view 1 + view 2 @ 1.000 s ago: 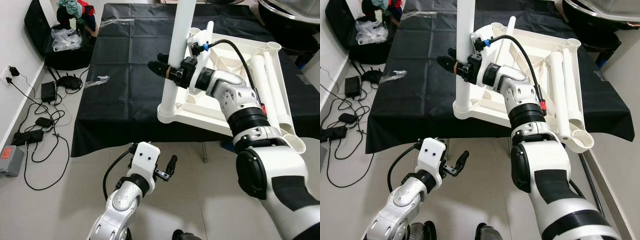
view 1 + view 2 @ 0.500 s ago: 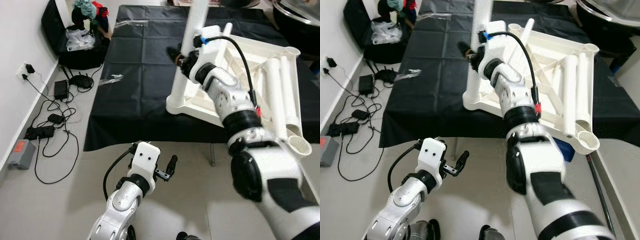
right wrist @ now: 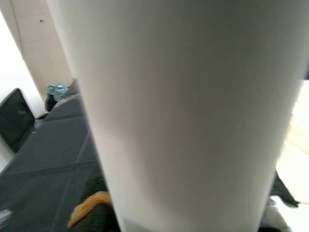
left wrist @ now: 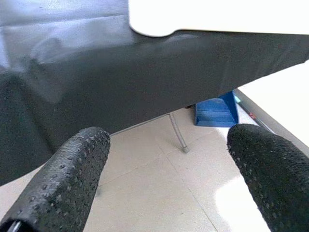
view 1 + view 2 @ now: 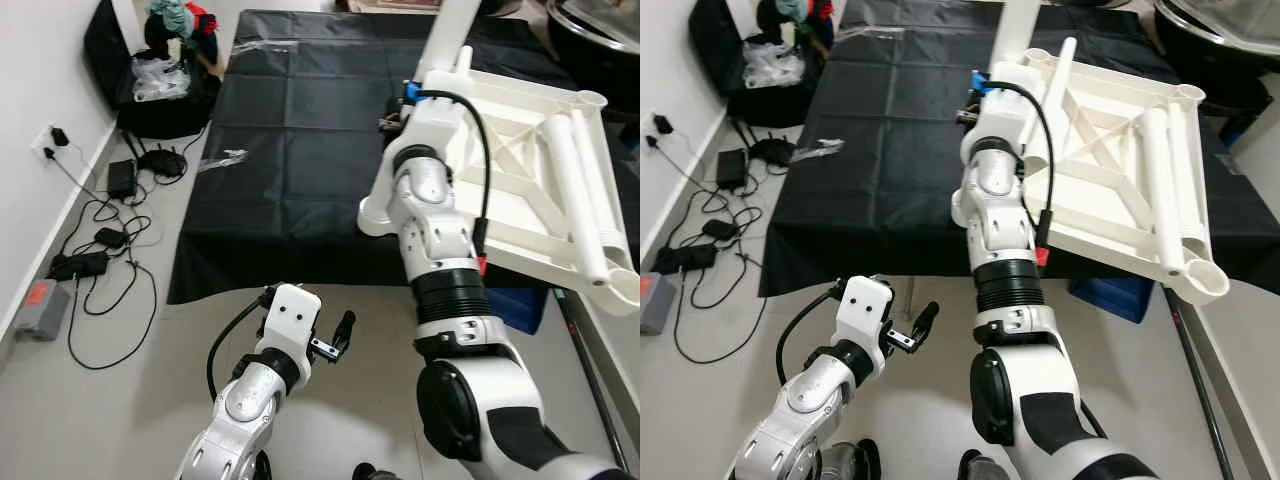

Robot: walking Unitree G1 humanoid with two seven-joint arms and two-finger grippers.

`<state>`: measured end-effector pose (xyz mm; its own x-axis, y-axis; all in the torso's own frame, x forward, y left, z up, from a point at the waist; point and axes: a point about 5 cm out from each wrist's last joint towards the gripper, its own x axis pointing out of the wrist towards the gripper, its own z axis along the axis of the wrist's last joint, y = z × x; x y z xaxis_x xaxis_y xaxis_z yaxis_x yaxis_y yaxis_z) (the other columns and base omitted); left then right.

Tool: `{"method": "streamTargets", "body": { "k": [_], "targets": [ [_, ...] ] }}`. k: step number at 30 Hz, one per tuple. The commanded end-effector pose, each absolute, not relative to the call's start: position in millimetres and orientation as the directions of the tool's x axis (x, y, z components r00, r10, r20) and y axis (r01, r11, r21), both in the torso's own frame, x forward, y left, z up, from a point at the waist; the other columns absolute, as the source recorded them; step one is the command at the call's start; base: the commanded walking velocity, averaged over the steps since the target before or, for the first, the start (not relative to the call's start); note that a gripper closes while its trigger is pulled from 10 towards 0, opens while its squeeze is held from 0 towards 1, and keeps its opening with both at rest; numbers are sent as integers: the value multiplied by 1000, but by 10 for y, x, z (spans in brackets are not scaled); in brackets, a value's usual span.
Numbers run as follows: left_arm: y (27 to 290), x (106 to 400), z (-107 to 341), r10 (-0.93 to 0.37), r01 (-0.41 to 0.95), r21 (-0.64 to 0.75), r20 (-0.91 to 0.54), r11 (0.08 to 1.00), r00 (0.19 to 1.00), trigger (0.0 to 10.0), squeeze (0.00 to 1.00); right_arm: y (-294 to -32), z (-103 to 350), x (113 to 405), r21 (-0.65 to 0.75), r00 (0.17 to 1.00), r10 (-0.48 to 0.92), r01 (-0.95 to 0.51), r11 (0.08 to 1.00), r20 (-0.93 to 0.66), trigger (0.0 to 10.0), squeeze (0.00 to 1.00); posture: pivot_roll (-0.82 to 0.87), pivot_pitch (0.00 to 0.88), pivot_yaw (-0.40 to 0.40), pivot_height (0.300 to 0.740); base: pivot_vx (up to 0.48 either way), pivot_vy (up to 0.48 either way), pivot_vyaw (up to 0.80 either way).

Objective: Building children table

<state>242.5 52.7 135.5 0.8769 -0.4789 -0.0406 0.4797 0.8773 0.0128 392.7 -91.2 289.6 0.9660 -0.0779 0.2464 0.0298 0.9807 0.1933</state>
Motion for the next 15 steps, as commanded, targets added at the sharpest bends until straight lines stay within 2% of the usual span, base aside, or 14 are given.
{"method": "streamTargets", "body": {
  "k": [1, 2, 5, 6, 9, 10, 11, 12, 13, 15],
  "targets": [
    [531, 2414, 1339, -477, 478, 16, -55, 878, 877, 10000, 0, -879, 2789, 3933, 237, 977, -61, 12, 971, 202, 10000, 0, 133, 221, -59, 740, 0, 0, 0],
    [530, 2415, 1341, -477, 478, 15, -55, 878, 877, 10000, 0, -859, 2795, 3937, 216, 976, -24, -24, 976, 214, 10000, 1000, 130, 225, -62, 740, 0, 0, 0],
    [527, 2415, 1343, -477, 478, 14, -55, 878, 877, 10000, 0, -854, 2811, 3928, 185, 974, 21, -65, 981, 228, 10000, 1000, 131, 225, -61, 740, 0, 0, 0],
    [527, 2418, 1344, -476, 477, 14, -54, 879, 878, 10000, 0, -865, 2825, 3942, 165, 971, 56, -96, 982, 230, 10000, 235, 132, 223, -63, 740, 0, 0, 0],
    [527, 2418, 1344, -476, 477, 14, -54, 879, 878, 10000, 0, -865, 2825, 3942, 165, 971, 56, -96, 982, 230, 10000, 235, 132, 223, -63, 740, 0, 0, 0],
    [528, 2419, 1344, -476, 477, 14, -54, 879, 878, 10000, 0, -875, 2842, 3959, 123, 967, 130, -160, 979, 220, 10000, 0, 129, 227, -59, 740, 0, 0, 0],
    [527, 2422, 1343, -475, 476, 13, -54, 879, 878, 10000, 0, -902, 2836, 3993, 72, 953, 240, -256, 964, 186, 10000, 0, 128, 224, -61, 740, 0, 0, 0],
    [527, 2424, 1343, -475, 476, 13, -54, 879, 879, 10000, 0, -920, 2828, 4002, 46, 940, 305, -315, 948, 155, 10000, 0, 128, 224, -61, 740, 0, 0, 0],
    [527, 2424, 1343, -475, 476, 13, -54, 879, 879, 10000, 0, -920, 2828, 4002, 46, 940, 305, -315, 948, 155, 10000, 0, 128, 224, -61, 740, 0, 0, 0],
    [527, 2426, 1345, -475, 476, 12, -54, 879, 879, 10000, 0, -1017, 2834, 4035, 7, 882, 461, -464, 886, 99, 10000, 0, 127, 228, -59, 740, 0, 0, 0]
  ]
}}
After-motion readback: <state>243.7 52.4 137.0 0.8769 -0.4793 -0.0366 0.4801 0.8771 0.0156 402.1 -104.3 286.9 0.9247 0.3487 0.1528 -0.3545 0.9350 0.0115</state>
